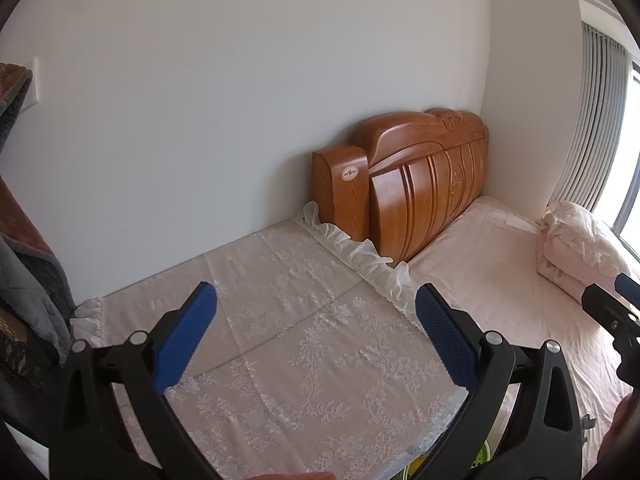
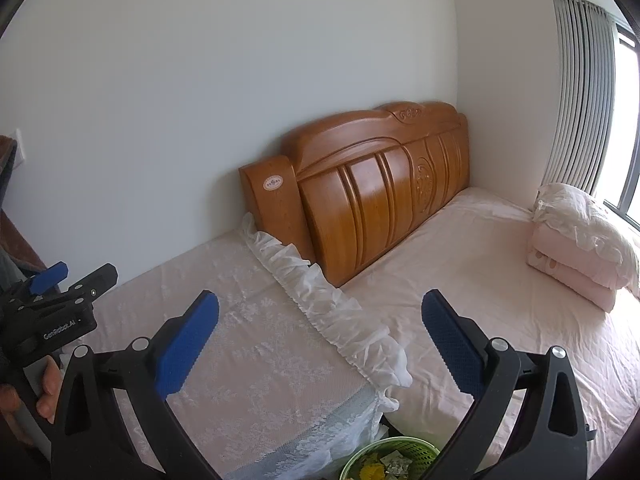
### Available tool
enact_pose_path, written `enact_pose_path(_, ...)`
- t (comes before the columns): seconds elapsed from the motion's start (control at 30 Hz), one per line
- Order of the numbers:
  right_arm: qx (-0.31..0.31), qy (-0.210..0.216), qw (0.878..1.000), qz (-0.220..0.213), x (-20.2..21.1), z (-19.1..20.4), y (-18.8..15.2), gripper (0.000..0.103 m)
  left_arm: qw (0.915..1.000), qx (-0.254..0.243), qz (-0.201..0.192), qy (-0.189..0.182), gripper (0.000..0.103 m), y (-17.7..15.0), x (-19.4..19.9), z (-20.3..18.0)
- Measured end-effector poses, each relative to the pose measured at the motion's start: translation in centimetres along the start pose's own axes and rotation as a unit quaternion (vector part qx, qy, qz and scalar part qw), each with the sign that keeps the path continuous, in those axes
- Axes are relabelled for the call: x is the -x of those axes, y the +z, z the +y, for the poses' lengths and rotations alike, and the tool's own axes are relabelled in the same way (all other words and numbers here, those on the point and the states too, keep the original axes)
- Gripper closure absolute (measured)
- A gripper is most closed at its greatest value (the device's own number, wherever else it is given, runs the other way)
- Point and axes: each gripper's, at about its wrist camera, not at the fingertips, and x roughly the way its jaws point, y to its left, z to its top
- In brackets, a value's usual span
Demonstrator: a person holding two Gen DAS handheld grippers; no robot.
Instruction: Collect trash
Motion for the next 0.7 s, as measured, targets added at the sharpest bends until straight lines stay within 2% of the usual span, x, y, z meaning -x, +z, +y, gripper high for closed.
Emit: enact_pose_path(0.7,0.003,0.001,1.000,0.005,-0.67,0.55,-0.12,0.002,1.0000,-0.003,0.006,0.004,0.008,-0.14,-0.16,0.17)
